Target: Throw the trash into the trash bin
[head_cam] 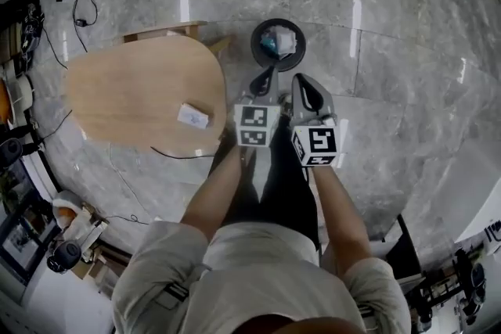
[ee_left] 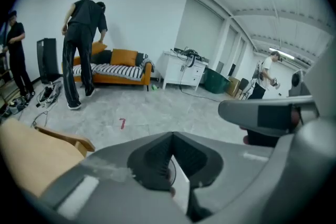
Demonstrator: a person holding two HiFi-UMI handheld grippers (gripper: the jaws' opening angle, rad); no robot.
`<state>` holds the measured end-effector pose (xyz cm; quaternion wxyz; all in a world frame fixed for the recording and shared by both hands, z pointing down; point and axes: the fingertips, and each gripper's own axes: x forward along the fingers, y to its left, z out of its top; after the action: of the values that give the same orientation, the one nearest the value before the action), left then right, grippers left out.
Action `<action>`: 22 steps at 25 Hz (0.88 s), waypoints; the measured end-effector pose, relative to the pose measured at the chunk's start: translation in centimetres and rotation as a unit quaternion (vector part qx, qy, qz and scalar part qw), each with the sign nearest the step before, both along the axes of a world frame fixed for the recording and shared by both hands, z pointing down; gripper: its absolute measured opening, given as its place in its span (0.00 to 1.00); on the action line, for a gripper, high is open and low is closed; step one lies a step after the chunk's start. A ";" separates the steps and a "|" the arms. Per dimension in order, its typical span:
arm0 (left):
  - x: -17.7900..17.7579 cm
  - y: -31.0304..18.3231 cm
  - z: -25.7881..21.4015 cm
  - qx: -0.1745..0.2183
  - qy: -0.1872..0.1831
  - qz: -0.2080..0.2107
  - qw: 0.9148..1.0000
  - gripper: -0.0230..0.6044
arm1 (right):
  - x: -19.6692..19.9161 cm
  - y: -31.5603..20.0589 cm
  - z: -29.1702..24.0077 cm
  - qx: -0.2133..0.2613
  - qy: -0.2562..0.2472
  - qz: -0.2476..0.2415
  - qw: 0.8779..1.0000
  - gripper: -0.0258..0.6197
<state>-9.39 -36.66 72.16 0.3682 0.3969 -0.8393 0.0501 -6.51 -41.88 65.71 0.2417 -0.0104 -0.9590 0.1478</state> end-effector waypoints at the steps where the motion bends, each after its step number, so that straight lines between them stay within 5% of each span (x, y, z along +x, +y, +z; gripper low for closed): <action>1: -0.5 0.3 -2.5 0.004 -0.014 -0.005 1.000 0.07 | -0.5 0.1 -2.2 -0.003 -0.014 -0.003 1.000 0.05; 9: -1.7 7.2 -18.1 0.050 -0.093 -0.061 0.993 0.07 | -2.4 5.6 -17.8 0.020 -0.115 -0.046 0.992 0.05; 22: 0.1 18.4 -31.1 0.115 -0.127 -0.106 0.979 0.07 | -2.1 18.2 -30.3 0.035 -0.185 -0.120 0.975 0.05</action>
<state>-9.28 -18.29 41.02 0.2136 0.3356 -0.9167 -0.0365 -8.61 -23.66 35.39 0.0767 -0.1442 -0.9833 0.0799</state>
